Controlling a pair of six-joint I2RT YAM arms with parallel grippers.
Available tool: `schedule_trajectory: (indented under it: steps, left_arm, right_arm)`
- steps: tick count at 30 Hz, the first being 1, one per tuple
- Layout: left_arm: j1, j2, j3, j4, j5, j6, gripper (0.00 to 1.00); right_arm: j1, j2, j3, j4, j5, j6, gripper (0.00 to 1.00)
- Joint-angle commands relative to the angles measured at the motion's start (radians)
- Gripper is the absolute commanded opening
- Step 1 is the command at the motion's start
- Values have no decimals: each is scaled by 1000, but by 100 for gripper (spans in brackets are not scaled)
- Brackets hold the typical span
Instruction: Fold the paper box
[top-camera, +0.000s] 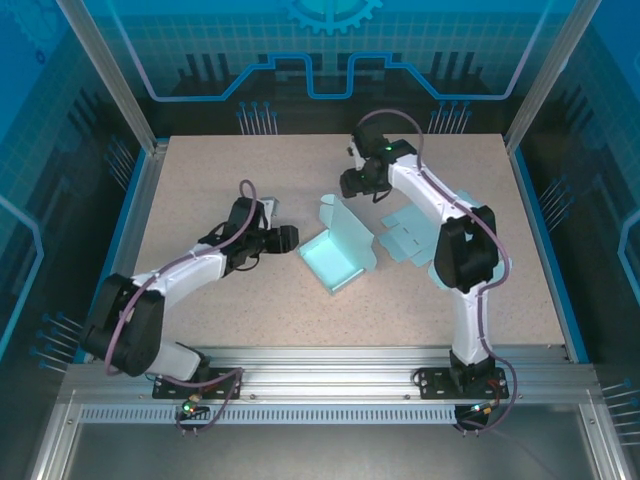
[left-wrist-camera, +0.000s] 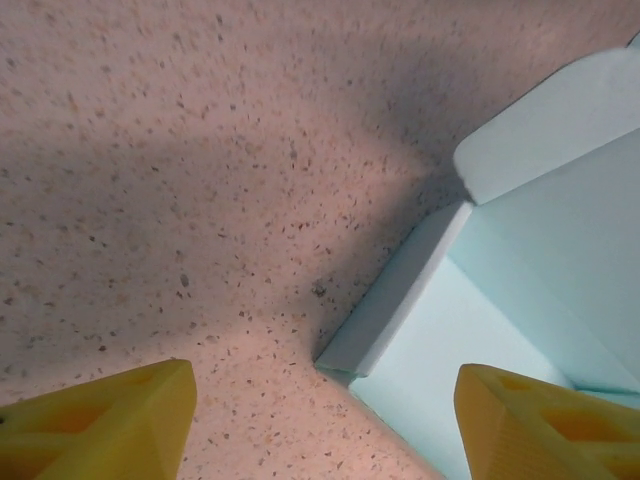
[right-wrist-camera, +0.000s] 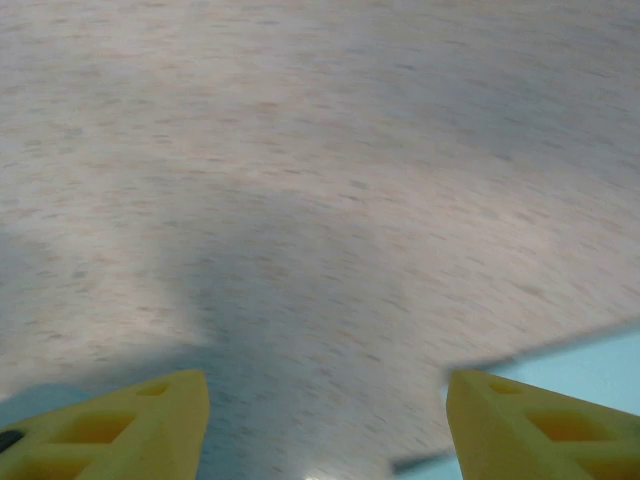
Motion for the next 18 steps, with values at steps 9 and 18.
schedule_trajectory:
  steps: [9,18]
  left_arm:
    - [1,199,148,-18,113,56,55]
    - [0,231,111,-2,138,-39,45]
  right_arm:
    - [-14,-716,-731,9,177,361,66]
    - [159,-964,-1062,97,29,555,65]
